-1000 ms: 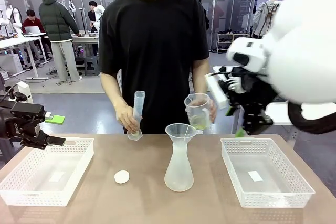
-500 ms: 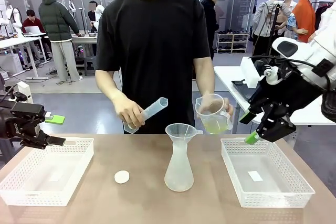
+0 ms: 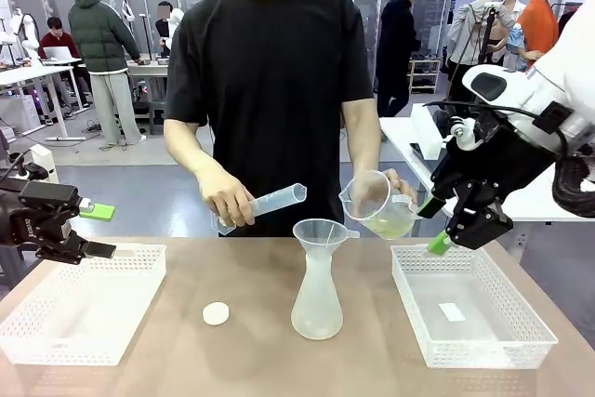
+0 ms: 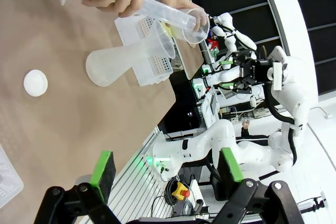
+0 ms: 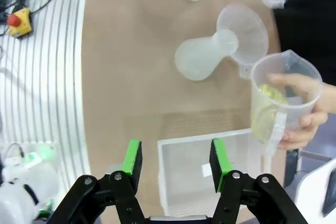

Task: Prepare the solutions needed for the experiment.
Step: Once the solution is in the Big flask , pick up the Plastic Funnel and place it back into the right Organizing basket.

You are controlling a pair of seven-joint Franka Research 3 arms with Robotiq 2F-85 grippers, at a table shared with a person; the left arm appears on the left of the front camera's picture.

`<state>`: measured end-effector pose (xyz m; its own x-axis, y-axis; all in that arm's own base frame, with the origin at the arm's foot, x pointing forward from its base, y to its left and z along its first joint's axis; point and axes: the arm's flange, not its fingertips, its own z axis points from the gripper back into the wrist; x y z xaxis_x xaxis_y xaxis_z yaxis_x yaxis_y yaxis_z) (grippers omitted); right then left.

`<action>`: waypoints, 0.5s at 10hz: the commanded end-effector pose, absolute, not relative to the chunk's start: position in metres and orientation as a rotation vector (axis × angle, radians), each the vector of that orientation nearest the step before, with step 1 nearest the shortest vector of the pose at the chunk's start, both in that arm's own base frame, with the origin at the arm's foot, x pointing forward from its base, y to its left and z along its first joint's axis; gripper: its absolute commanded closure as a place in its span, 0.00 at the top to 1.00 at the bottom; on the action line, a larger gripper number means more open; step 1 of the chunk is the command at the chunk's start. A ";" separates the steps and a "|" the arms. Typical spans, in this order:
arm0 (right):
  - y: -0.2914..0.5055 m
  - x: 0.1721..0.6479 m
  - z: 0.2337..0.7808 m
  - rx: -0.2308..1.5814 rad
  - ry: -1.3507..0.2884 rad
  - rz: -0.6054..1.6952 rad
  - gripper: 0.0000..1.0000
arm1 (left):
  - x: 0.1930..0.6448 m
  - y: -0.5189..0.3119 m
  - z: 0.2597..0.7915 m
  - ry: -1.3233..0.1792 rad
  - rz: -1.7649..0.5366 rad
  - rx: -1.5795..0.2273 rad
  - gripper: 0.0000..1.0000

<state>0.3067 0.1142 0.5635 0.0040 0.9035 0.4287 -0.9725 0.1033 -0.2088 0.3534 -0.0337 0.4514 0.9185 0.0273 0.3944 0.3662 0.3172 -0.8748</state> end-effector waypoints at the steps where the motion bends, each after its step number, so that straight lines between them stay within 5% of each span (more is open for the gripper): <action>1: 0.086 0.316 0.551 0.381 -0.460 1.157 0.66 | 0.353 -0.037 0.453 -0.376 -0.226 -1.265 1.00; 5: 0.043 0.321 0.521 0.775 -0.153 0.509 0.66 | 0.353 -0.037 0.453 -0.376 -0.226 -1.265 1.00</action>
